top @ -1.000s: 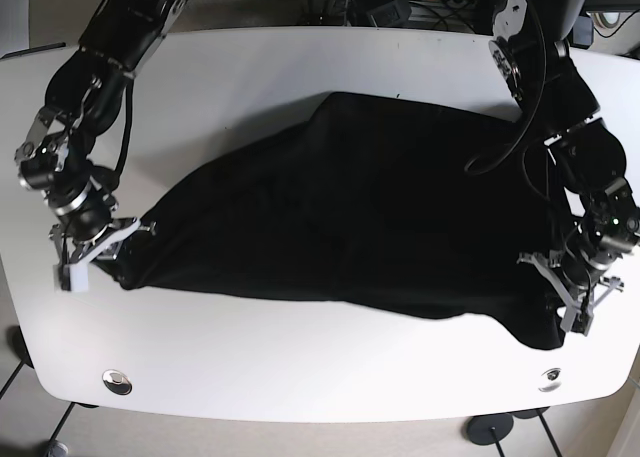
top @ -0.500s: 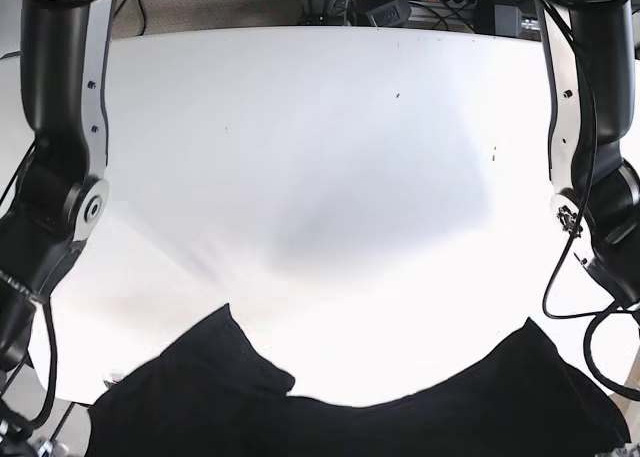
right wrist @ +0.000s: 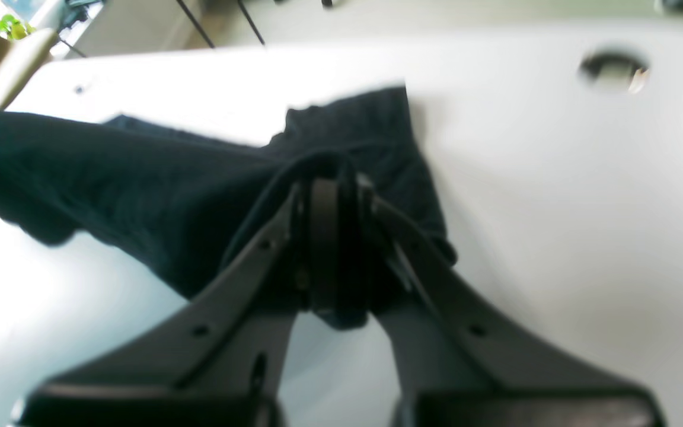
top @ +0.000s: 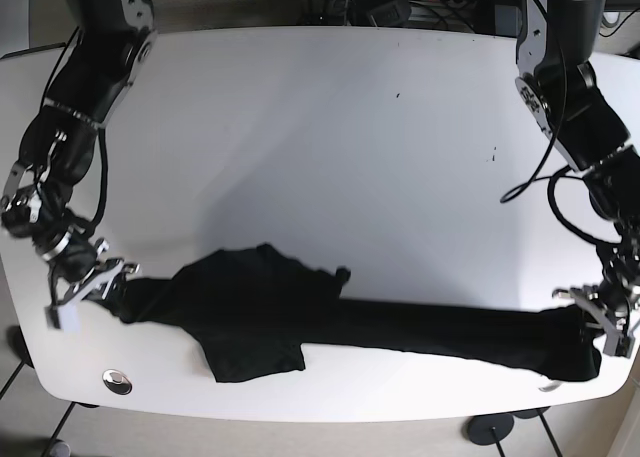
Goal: Fold the T-shirt properly
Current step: 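Lift the black shirt with both grippers and lay it flat, then grasp the black shirt's hem corners with both grippers, then lift the black shirt with both grippers, flip it and lay it flat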
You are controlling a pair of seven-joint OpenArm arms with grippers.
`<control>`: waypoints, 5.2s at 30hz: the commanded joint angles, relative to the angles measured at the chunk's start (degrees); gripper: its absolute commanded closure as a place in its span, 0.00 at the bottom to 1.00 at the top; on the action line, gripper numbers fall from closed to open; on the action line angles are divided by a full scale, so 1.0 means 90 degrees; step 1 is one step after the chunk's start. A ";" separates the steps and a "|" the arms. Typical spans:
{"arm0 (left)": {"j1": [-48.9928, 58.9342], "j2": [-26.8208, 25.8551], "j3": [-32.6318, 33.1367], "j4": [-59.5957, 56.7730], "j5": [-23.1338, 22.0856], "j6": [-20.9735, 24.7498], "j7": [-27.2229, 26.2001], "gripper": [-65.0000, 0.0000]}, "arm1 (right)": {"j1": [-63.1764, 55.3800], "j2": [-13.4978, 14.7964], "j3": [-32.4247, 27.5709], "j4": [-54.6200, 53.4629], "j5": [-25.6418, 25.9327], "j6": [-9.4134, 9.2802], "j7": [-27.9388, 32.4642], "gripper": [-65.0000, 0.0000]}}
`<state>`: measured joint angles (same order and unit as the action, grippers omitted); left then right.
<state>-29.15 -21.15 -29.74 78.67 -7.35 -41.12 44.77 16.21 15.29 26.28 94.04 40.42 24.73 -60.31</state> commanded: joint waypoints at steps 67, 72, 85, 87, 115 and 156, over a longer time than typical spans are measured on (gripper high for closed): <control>0.3028 -0.0732 -0.2464 0.1383 -0.1454 0.0125 0.0881 0.52 | -0.1708 -0.0395 -0.0737 -0.1760 0.0378 0.0119 0.0973 0.20; 0.2804 -0.0732 -0.2454 0.1188 -0.1454 0.0125 0.0881 0.52 | -0.1903 -0.0590 -0.1108 -0.1750 0.0388 0.0099 0.0982 0.25; 0.1319 -0.1133 -0.0452 -0.2866 -0.1454 0.0125 -0.1532 0.31 | -0.1728 -0.0571 -0.1128 -0.1741 0.0388 0.0099 0.0992 0.97; 0.0987 -0.1152 -0.0139 -0.3687 -0.1454 0.0208 -0.1932 0.28 | -0.1728 -0.0571 -0.1128 -0.1741 0.0388 0.0099 0.0992 0.97; 0.1934 -0.0468 0.0886 -0.1020 -0.1503 0.0125 -0.0975 0.99 | -0.2196 -0.0326 -0.1099 -0.0520 0.0456 0.0148 0.1168 0.98; 0.0899 -0.0166 -0.0022 -0.0102 -0.1512 0.0125 -0.0154 0.99 | -0.0301 0.0836 -0.0513 -0.0910 0.0202 0.1193 0.0240 0.98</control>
<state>-18.92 -21.15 -29.87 76.16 -20.56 -40.58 45.15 11.49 21.34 21.12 84.29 41.80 35.59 -59.88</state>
